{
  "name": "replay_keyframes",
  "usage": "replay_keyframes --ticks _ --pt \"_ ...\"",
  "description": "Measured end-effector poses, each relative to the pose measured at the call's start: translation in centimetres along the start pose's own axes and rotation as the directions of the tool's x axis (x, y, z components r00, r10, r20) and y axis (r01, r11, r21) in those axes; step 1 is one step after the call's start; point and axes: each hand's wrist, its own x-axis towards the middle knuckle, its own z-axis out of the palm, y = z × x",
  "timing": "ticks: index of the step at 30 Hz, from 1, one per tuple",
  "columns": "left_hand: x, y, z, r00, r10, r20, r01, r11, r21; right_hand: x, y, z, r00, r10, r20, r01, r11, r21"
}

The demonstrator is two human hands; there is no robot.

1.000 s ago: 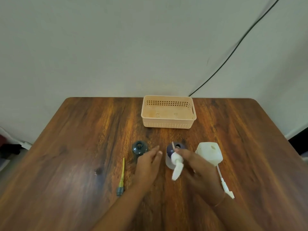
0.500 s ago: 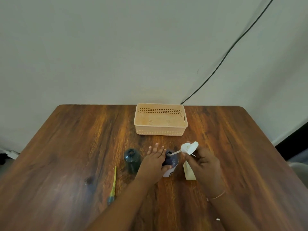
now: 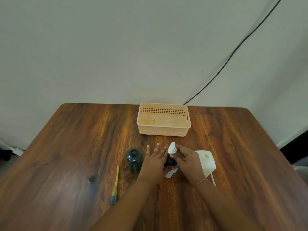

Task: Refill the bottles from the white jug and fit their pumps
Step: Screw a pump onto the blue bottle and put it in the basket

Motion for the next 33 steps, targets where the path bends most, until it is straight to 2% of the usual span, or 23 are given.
replay_keyframes --ticks 3,7,9,14,17,20,22,24,27,29,30,31,32,33 --pt "0.1 0.0 0.0 1.0 -0.019 0.008 0.019 1.0 0.0 -0.2 0.1 0.3 1.0 -0.01 -0.021 0.01 1.0 0.023" --pt "0.0 0.0 0.0 0.999 -0.034 0.005 0.034 0.999 -0.023 -0.9 1.0 0.4 0.99 0.133 0.052 -0.137 0.988 0.073" --pt "-0.1 -0.1 0.0 0.999 -0.034 0.0 0.034 0.999 -0.039 -0.8 1.1 0.3 0.985 0.161 0.057 -0.164 0.984 0.068" --pt "-0.1 -0.1 -0.1 0.999 -0.049 0.0 0.049 0.996 -0.068 -1.0 -0.5 0.5 0.984 0.102 0.144 -0.11 0.992 0.055" --pt "0.0 -0.1 0.0 0.997 -0.074 0.013 0.074 0.996 -0.05 -2.2 -0.7 1.2 0.988 0.152 -0.005 -0.151 0.988 0.03" --pt "0.0 -0.1 -0.1 0.996 -0.089 0.023 0.09 0.994 -0.056 -3.5 -0.8 1.4 0.939 0.267 -0.218 -0.252 0.963 0.092" --pt "0.0 -0.1 -0.1 0.995 -0.096 0.025 0.098 0.992 -0.075 -3.5 -1.0 1.3 0.943 0.245 -0.225 -0.234 0.969 0.074" --pt "0.0 -0.1 0.0 0.995 -0.101 0.025 0.103 0.991 -0.09 -2.7 -1.1 1.2 0.965 0.199 -0.171 -0.198 0.98 0.026" --pt "0.1 -0.2 0.1 0.995 -0.096 0.036 0.099 0.99 -0.103 -0.6 -1.6 0.3 0.978 0.208 -0.015 -0.208 0.978 0.001" --pt "0.2 -0.3 0.1 0.995 -0.094 0.042 0.098 0.99 -0.103 1.3 -2.3 -0.6 0.984 0.056 0.167 -0.025 0.984 -0.177" --pt "0.3 -0.3 0.2 0.995 -0.092 0.046 0.096 0.99 -0.1 2.4 -2.7 -1.1 0.947 -0.033 0.321 0.141 0.936 -0.321" --pt "0.3 -0.4 0.2 0.995 -0.09 0.052 0.095 0.991 -0.097 3.4 -3.5 -1.5 0.871 -0.06 0.487 0.311 0.836 -0.453" --pt "0.3 -0.4 0.2 0.994 -0.089 0.06 0.095 0.991 -0.099 4.2 -4.4 -1.8 0.795 -0.023 0.606 0.436 0.716 -0.544" --pt "0.3 -0.4 0.2 0.994 -0.091 0.068 0.097 0.99 -0.103 4.7 -5.2 -2.0 0.746 0.014 0.666 0.514 0.624 -0.589"
